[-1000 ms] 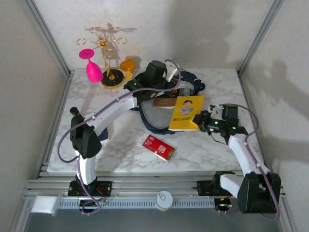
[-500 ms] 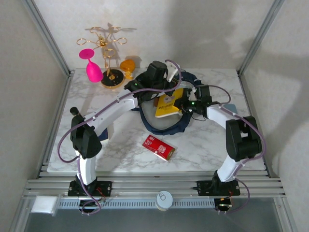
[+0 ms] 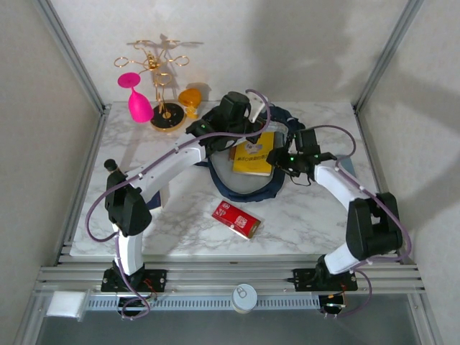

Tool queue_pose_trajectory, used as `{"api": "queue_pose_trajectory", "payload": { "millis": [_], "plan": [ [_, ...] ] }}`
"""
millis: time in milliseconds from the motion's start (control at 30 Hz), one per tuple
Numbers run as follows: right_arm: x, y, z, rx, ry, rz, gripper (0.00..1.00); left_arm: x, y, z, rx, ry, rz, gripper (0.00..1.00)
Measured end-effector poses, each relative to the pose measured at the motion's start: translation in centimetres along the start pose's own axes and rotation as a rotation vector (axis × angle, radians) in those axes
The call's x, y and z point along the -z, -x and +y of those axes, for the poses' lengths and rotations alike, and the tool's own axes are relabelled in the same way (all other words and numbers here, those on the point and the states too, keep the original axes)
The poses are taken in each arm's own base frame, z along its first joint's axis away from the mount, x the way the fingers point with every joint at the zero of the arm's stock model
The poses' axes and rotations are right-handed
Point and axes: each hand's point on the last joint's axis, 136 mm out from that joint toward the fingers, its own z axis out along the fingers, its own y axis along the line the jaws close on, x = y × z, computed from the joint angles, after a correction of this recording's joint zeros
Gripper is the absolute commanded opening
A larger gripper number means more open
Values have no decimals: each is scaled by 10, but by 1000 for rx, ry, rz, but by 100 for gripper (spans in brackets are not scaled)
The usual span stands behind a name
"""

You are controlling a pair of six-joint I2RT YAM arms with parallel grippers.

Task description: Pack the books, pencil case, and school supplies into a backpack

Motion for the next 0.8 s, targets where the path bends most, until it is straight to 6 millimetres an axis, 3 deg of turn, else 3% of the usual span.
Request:
{"api": "queue_pose_trajectory", "payload": {
  "millis": [100,267,433,567,800],
  "plan": [
    [4,-12,4,39,-25,11,39,-1,-2,-2,-2,-4,5,0],
    [-16,-52,24,125,-25,110,25,-1,-3,-6,-2,-9,7,0],
    [-50,-72,6,126,-98,182,17,-2,-4,-6,2,-9,9,0],
    [-59,-65,-4,134,-144,141,14,-3,-6,-9,1,-20,13,0],
    [-78,-30,8,157,-117,-9,14,-3,-6,-14,0,-42,16,0]
  ]
}}
